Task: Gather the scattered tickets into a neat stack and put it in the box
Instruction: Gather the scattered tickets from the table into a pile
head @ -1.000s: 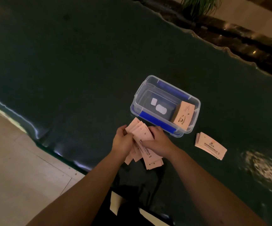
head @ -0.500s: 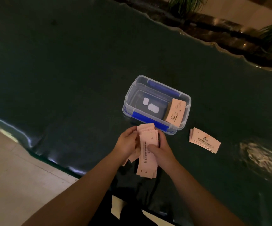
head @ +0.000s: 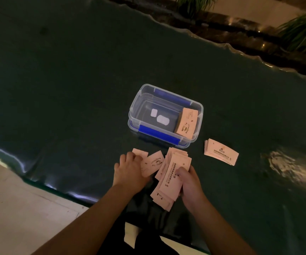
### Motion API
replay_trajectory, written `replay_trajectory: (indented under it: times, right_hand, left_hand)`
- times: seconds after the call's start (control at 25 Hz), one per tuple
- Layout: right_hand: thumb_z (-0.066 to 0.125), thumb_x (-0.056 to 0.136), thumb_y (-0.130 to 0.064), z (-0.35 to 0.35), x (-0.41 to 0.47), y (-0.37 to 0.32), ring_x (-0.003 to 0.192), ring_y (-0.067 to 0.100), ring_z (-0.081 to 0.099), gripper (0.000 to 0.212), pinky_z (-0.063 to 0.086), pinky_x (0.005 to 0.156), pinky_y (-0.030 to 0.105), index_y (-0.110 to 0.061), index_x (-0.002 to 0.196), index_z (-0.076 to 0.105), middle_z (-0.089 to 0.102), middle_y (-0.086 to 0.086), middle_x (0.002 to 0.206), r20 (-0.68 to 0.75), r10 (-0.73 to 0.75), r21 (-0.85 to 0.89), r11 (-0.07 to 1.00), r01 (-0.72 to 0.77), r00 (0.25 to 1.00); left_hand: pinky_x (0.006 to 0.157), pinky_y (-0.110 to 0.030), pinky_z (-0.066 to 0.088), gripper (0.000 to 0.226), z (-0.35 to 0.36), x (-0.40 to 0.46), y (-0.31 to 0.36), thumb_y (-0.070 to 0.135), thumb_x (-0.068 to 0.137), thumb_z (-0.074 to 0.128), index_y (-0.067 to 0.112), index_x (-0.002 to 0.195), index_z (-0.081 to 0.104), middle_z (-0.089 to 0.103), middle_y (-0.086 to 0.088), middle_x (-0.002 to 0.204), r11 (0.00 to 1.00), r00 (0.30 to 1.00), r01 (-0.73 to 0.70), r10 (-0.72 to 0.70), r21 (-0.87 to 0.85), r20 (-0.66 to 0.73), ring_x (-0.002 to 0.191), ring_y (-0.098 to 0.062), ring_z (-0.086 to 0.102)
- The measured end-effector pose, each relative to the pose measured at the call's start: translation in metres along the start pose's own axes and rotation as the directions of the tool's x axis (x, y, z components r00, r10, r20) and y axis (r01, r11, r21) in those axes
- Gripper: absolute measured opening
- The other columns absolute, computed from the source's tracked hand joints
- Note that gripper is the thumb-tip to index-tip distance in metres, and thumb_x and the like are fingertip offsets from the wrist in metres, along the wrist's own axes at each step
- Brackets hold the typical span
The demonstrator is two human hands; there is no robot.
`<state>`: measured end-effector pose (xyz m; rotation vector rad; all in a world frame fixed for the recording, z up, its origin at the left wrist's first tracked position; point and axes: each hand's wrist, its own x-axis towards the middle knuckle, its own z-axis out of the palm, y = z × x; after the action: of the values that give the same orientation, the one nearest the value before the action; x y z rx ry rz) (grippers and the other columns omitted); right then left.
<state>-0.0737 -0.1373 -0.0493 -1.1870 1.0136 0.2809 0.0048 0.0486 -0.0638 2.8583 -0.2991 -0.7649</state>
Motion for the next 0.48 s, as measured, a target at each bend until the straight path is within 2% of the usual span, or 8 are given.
replay_trajectory:
  times: [0.12, 0.2, 0.36, 0.48]
  right_hand:
    - [0.057, 0.105, -0.013, -0.002, -0.001, -0.004, 0.111, 0.026, 0.077, 0.050, 0.064, 0.090, 0.055, -0.034, 0.149, 0.051, 0.073, 0.005, 0.130, 0.015, -0.009, -0.055, 0.998, 0.010, 1.000]
    - [0.058, 0.104, -0.013, -0.002, -0.002, -0.005, 0.112, 0.028, 0.077, 0.051, 0.064, 0.092, 0.058, -0.033, 0.150, 0.051, 0.074, 0.007, 0.130, 0.017, -0.015, -0.094, 0.995, 0.016, 1.000]
    - [0.057, 0.105, -0.013, 0.003, -0.005, -0.005, 0.112, 0.031, 0.077, 0.049, 0.062, 0.094, 0.061, -0.031, 0.150, 0.051, 0.075, 0.009, 0.128, 0.035, -0.014, -0.136, 0.991, 0.019, 0.999]
    - [0.058, 0.105, -0.013, 0.006, -0.008, -0.004, 0.114, 0.031, 0.075, 0.050, 0.061, 0.096, 0.062, -0.032, 0.150, 0.050, 0.073, 0.009, 0.131, 0.044, -0.008, -0.158, 0.987, 0.014, 0.999]
  left_hand:
    - [0.106, -0.044, 0.046, 0.076, 0.008, -0.006, -0.002, 0.068, 0.084, 0.064, 0.022, 0.144, 0.052, 0.047, -0.002, 0.142, 0.998, 0.998, 0.047, -0.045, 0.038, -0.047, 0.129, -0.023, 0.045]
    - [0.104, -0.043, 0.049, 0.075, 0.011, -0.011, -0.007, 0.067, 0.083, 0.064, 0.020, 0.140, 0.053, 0.046, -0.003, 0.138, 0.992, 0.991, 0.125, -0.126, -0.020, -0.052, 0.125, -0.023, 0.046]
    - [0.098, -0.040, 0.053, 0.062, 0.017, -0.015, -0.013, 0.053, 0.080, 0.077, 0.019, 0.128, 0.058, 0.048, -0.004, 0.129, 0.901, 0.954, 0.291, -0.300, -0.322, 0.024, 0.115, -0.020, 0.049]
    - [0.096, -0.041, 0.056, 0.041, 0.018, -0.014, -0.013, 0.039, 0.081, 0.082, 0.023, 0.111, 0.058, 0.056, -0.003, 0.118, 0.806, 0.941, 0.322, -0.328, -0.496, 0.078, 0.107, -0.018, 0.056]
